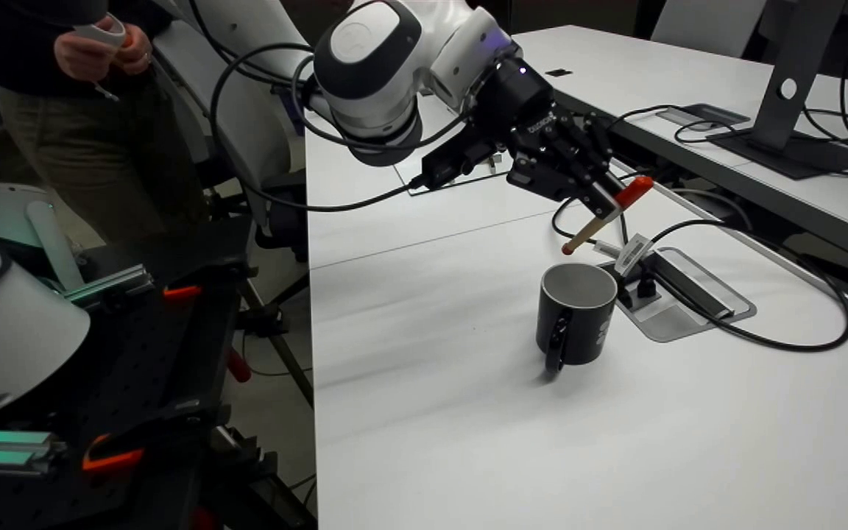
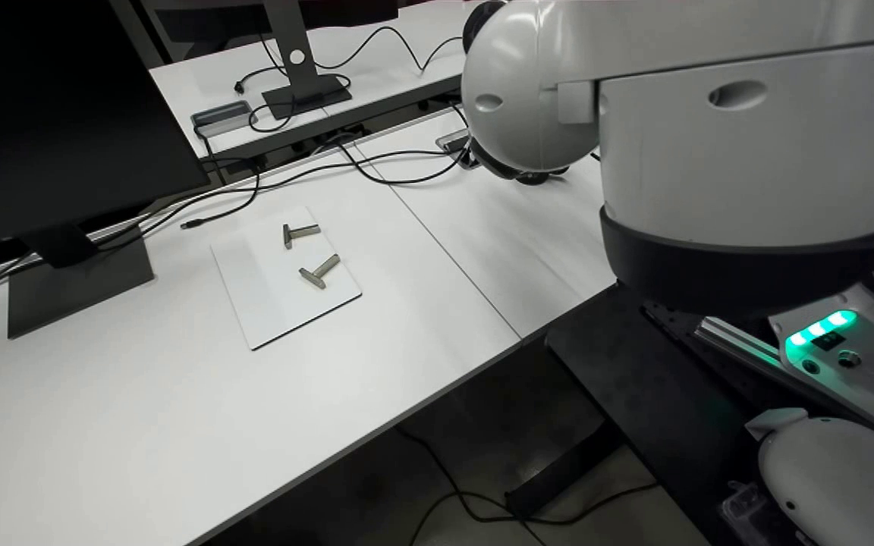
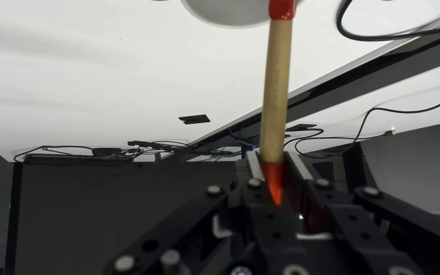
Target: Put the marker in the mug
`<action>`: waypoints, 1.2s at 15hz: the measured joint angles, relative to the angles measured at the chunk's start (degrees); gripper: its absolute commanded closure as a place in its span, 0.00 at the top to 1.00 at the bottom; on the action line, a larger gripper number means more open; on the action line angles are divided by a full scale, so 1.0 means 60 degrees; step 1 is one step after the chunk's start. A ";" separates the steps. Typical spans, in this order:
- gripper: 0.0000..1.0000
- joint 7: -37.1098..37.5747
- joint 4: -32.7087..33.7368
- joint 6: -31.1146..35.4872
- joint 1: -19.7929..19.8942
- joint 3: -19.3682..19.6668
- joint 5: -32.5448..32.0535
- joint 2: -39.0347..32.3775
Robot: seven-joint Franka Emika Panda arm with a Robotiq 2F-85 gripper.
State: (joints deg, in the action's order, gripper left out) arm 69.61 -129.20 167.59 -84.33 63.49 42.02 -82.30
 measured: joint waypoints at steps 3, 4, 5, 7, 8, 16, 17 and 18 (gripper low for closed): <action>0.07 0.0450 0.0002 0.0001 0.0099 -0.0095 -0.0168 0.0003; 0.07 0.0598 0.0002 0.0001 0.0117 -0.0115 -0.0233 0.0003; 0.07 0.0726 0.0002 0.0001 0.0129 -0.0125 -0.0306 0.0003; 0.07 0.0984 0.0002 0.0001 0.0147 -0.0129 -0.0466 0.0003; 0.07 0.1091 0.0002 0.0001 0.0153 -0.0129 -0.0547 0.0003; 0.56 0.1934 0.0000 -0.0034 0.0264 -0.0129 -0.1291 0.0004; 0.61 0.2054 0.0000 -0.0063 0.0282 -0.0129 -0.1379 0.0005; 0.67 0.2146 0.0000 -0.0089 0.0298 -0.0129 -0.1468 0.0012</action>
State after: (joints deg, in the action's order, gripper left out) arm 82.49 -129.20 167.06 -82.54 62.71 33.22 -82.23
